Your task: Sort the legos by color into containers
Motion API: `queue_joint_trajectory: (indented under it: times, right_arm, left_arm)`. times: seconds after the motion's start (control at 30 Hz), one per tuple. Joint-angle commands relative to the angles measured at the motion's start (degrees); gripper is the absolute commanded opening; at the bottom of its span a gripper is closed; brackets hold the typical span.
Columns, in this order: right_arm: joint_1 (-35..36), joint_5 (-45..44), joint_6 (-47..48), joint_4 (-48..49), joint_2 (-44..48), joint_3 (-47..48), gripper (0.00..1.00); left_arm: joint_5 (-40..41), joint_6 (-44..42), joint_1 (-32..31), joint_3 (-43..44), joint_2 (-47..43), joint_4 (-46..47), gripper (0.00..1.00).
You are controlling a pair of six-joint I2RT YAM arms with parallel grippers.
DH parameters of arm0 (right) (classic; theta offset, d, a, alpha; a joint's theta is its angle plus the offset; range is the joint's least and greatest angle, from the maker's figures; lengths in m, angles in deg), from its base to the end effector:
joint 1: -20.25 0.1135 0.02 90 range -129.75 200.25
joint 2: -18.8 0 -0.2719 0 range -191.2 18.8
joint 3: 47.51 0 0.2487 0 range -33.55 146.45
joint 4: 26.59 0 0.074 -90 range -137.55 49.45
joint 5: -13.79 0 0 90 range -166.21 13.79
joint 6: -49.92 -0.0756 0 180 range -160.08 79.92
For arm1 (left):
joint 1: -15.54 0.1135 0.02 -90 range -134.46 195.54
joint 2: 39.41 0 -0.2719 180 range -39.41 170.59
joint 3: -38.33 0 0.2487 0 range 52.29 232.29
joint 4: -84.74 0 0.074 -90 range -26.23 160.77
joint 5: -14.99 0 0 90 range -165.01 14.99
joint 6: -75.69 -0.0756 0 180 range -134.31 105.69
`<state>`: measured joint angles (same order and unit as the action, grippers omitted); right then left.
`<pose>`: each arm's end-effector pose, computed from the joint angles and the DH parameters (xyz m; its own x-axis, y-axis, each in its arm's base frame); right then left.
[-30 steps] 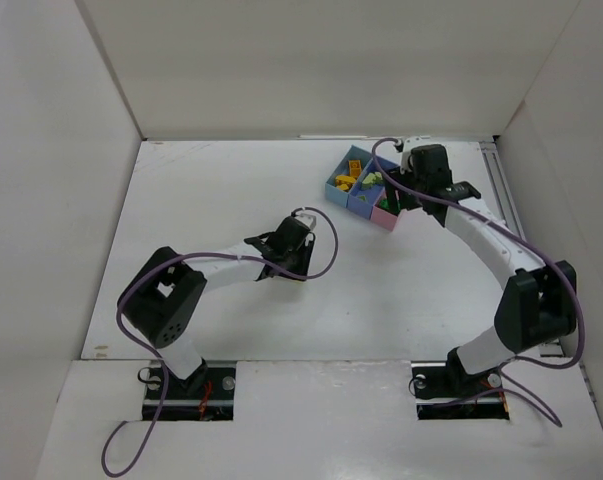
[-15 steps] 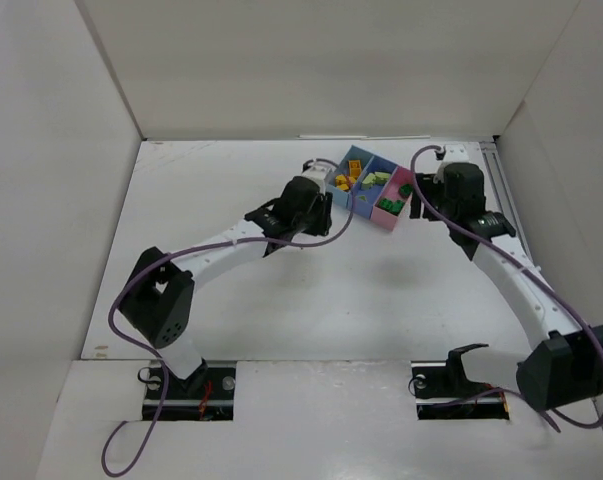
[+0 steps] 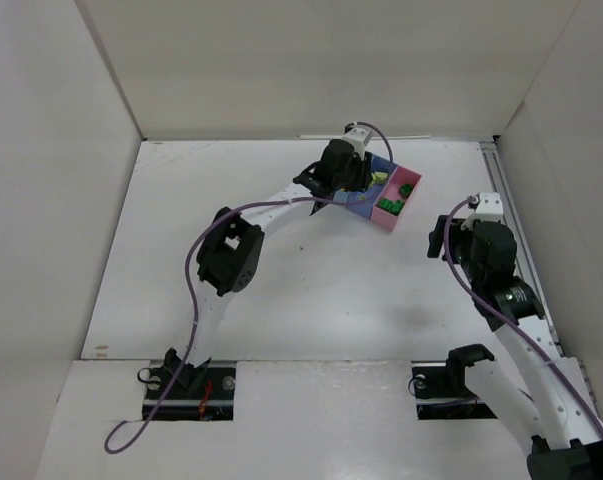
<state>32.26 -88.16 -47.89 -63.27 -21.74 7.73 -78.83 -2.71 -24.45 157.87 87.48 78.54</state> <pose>0.1902 0.0245 0.2980 -0.3648 0.0583 -0.9292 0.0341 0.9982 0.0492 0.4374 -0.3735 0.2641 -0.3148 0.0021 -0.9492 0.6406 0.7383 -0.2108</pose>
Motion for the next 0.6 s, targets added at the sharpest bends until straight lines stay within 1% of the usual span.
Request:
queue_joint_trajectory:
  times: [0.0, 0.1, 0.17, 0.2, 0.23, 0.27, 0.3, 0.33, 0.37, 0.43, 0.5, 0.53, 0.57]
  right_arm:
    - [-0.76, 0.96, -1.76, 1.45, 2.3, -2.51, 0.79]
    - [-0.76, 0.96, -1.77, 0.92, 3.09, -2.52, 0.79]
    - [-0.76, 0.43, -1.77, 0.23, 3.09, -2.52, 0.8]
    - [-0.76, 0.43, -1.77, 0.22, 3.09, -2.52, 0.8]
    - [-0.76, 0.43, -1.77, 0.22, 3.09, -2.52, 0.8]
    - [-0.76, 0.43, -1.77, 0.22, 3.09, -2.52, 0.8]
    - [-0.76, 0.43, -1.77, 0.22, 3.09, -2.52, 0.8]
    - [-0.76, 0.43, -1.77, 0.22, 3.09, -2.52, 0.8]
    - [-0.76, 0.43, -1.77, 0.22, 3.09, -2.52, 0.81]
    - [-0.76, 0.43, -1.77, 0.22, 2.48, -1.91, 0.83]
    - [-0.76, -0.1, -1.77, 0.22, 1.08, -1.37, 0.84]
    - [-0.76, -0.79, -1.77, 0.22, 0.55, -0.68, 0.86]
    - [-0.76, -0.8, -1.77, 0.22, 0.02, 0.11, 0.87]
  left_arm:
    - [-3.04, -0.09, 0.0, 7.95, 2.38, 1.19, 0.19]
    - [-2.43, -0.08, 0.0, 11.56, 5.28, 1.19, 0.21]
    - [-0.76, -0.08, 0.0, 12.8, 5.91, -0.12, 0.24]
    - [-0.23, -0.08, 0.0, 12.81, 6.7, -0.12, 0.28]
    - [0.29, -0.08, 0.0, 13.5, 6.7, -0.99, 0.44]
    - [0.3, -0.08, 0.0, 13.51, 6.7, -1.79, 0.56]
    - [0.3, -0.08, 0.0, 13.51, 6.7, -2.32, 0.72]
    - [0.3, -0.08, 0.0, 12.55, 5.4, -2.32, 0.81]
    - [0.3, -0.78, -0.53, 11.76, 4.43, -2.93, 0.87]
    - [1.52, -0.78, -0.53, 9.57, 1.97, -2.94, 0.94]
    - [3.37, -0.78, -0.53, 5.88, -3.03, -2.41, 1.0]
    - [5.11, -0.78, -0.53, 4.21, -5.05, -2.41, 1.0]
    - [5.83, -0.78, -0.53, 0.28, -9.95, -2.41, 1.0]
